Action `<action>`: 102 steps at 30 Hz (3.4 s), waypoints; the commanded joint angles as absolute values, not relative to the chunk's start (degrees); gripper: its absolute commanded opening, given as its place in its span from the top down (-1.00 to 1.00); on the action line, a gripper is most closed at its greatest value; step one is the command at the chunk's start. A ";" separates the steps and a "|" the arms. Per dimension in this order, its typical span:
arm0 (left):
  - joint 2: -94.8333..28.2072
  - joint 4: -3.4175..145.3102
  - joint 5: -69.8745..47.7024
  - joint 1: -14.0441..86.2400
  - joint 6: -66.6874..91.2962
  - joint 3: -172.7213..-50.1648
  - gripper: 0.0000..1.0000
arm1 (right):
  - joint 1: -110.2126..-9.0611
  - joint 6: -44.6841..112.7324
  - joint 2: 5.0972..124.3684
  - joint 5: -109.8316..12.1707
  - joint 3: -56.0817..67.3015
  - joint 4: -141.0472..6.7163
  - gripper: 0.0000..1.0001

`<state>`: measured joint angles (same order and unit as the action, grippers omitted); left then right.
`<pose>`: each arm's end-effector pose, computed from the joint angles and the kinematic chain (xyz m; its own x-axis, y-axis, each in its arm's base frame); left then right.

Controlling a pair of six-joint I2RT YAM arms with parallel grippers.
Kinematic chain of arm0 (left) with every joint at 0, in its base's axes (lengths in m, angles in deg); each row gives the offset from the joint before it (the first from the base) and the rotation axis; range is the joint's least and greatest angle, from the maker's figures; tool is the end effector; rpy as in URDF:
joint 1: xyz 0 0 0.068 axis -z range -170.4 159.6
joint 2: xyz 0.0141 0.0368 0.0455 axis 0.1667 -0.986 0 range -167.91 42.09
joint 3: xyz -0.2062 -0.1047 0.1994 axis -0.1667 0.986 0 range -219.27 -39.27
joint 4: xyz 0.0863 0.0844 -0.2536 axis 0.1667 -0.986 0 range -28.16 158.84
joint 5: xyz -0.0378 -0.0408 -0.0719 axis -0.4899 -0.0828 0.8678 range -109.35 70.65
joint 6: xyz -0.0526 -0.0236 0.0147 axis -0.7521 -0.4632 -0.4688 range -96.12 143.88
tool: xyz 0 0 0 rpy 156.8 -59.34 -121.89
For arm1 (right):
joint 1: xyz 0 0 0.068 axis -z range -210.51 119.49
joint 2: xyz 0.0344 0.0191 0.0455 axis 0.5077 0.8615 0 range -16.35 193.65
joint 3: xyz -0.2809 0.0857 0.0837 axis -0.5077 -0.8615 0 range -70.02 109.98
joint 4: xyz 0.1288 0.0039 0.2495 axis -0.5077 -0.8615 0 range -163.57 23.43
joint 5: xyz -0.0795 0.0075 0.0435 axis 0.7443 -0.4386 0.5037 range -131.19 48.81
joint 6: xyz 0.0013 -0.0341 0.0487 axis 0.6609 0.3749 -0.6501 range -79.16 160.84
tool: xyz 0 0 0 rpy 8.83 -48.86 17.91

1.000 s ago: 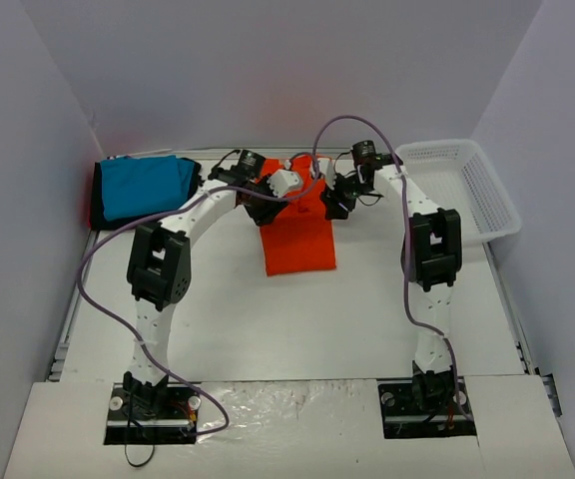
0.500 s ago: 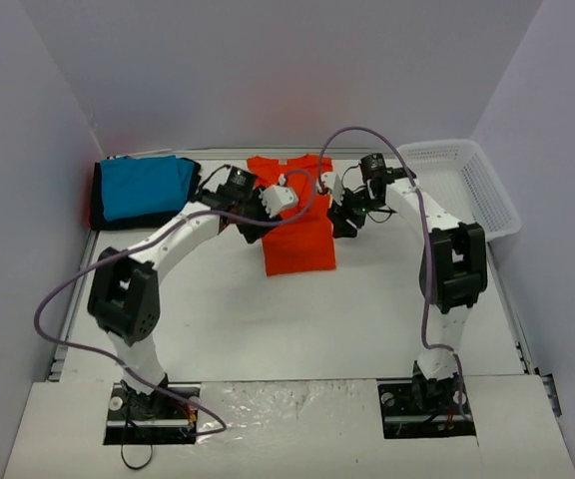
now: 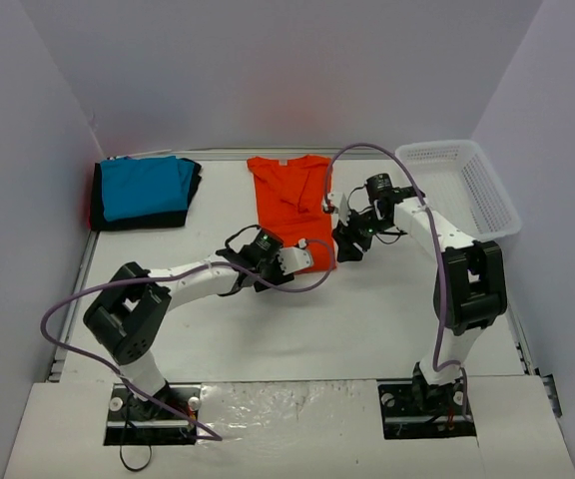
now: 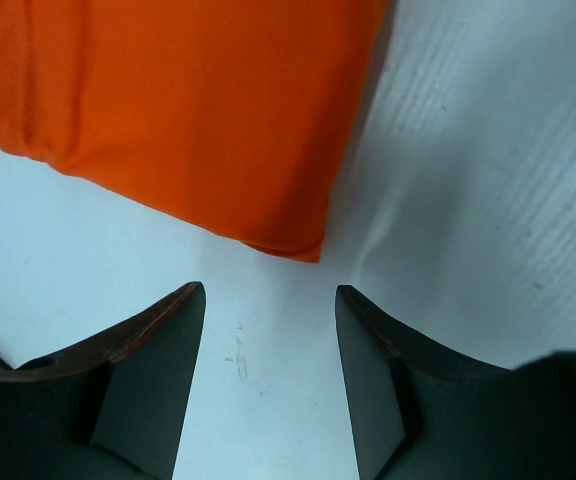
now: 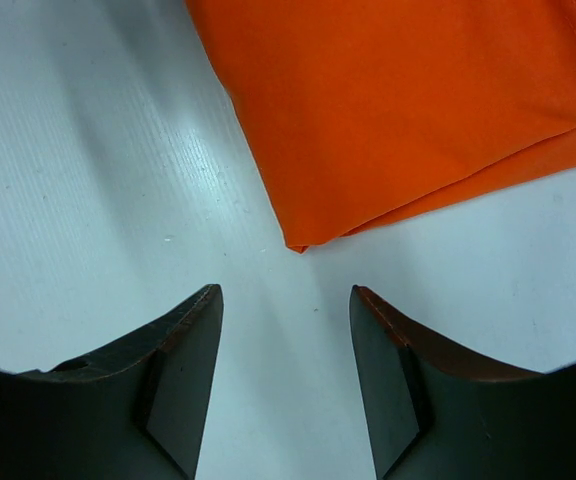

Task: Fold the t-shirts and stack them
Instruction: Grab one side of the 2/3 rectangular tshirt with both arms

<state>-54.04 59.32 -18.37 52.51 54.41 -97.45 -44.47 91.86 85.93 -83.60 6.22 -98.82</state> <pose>0.2760 -0.2577 0.2066 -0.1149 0.8002 -0.5886 0.8679 0.3692 0.3325 0.3850 0.1260 0.2513 -0.1134 -0.6196 -0.7767 -0.9702 0.2375 -0.0477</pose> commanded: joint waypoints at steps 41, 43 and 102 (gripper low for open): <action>-59.15 51.35 -4.24 45.20 43.13 -107.56 0.95 | -47.73 95.16 83.23 -87.87 -4.02 -87.33 0.00; -59.86 50.48 -3.62 44.93 42.96 -108.44 0.95 | -49.40 94.81 83.14 -86.46 -4.98 -85.56 -0.01; -59.34 26.76 16.76 41.33 49.70 -116.09 0.95 | -59.86 93.66 83.86 -79.69 -4.10 -104.00 1.00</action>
